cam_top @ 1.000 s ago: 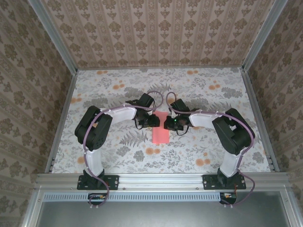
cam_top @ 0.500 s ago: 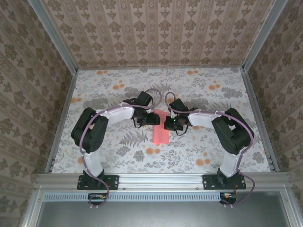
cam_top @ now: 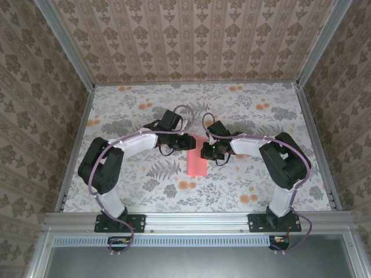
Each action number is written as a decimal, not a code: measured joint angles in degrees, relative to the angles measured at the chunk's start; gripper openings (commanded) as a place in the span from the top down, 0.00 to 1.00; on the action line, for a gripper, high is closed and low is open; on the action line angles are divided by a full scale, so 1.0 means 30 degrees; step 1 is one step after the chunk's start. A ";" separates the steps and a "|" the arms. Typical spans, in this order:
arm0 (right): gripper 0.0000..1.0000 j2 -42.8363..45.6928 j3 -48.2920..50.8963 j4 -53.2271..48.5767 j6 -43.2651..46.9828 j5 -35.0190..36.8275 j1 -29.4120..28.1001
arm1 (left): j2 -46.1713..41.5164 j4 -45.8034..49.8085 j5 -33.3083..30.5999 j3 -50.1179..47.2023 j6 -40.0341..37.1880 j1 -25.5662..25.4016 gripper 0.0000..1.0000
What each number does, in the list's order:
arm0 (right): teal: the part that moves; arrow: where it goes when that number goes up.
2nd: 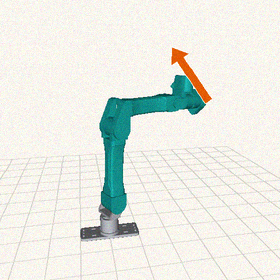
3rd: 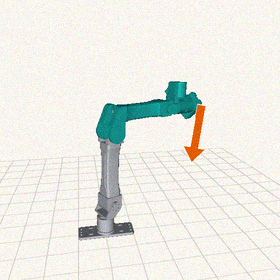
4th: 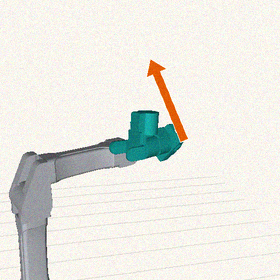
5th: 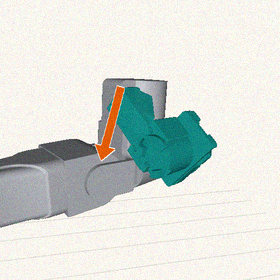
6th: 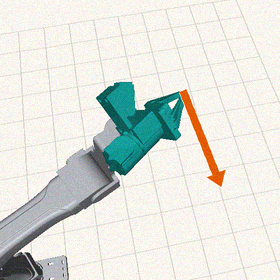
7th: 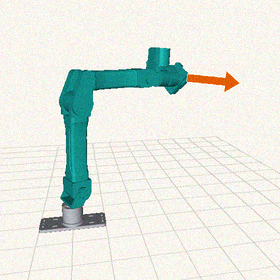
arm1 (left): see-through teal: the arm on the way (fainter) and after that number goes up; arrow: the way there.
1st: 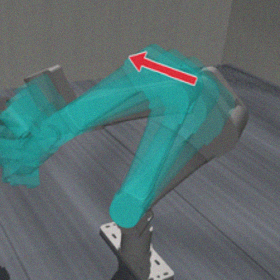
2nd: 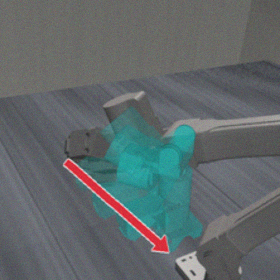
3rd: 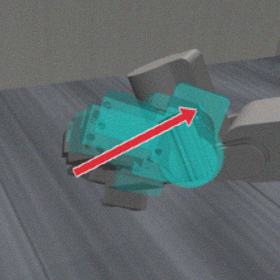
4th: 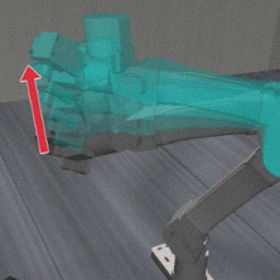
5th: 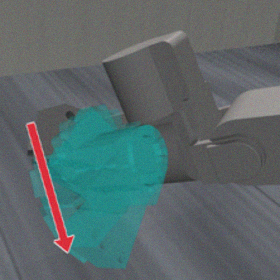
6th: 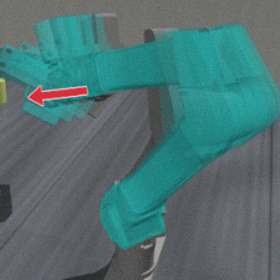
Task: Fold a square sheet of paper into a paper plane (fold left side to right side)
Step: First fold the square sheet of paper in half at the center of the table.
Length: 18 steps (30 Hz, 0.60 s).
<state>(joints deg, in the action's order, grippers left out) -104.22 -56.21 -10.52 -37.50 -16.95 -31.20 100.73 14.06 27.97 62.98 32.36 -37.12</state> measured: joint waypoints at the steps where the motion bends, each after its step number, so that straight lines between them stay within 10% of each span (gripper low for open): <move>1: 0.91 0.0000 0.0000 0.0000 0.0000 0.0000 0.0000 | 0.0393 -0.0189 0.0284 -0.0029 0.0066 -0.0058 0.72; 18: 0.93 -0.0015 -0.0109 -0.0219 0.0087 0.0146 -0.0036 | 0.2237 -0.0933 0.0168 -0.0984 0.0102 0.0015 0.80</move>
<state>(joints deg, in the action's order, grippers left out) -104.27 -56.53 -11.18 -37.23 -16.51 -31.31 107.44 11.27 28.47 60.03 32.67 -37.08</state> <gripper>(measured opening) 0.079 0.215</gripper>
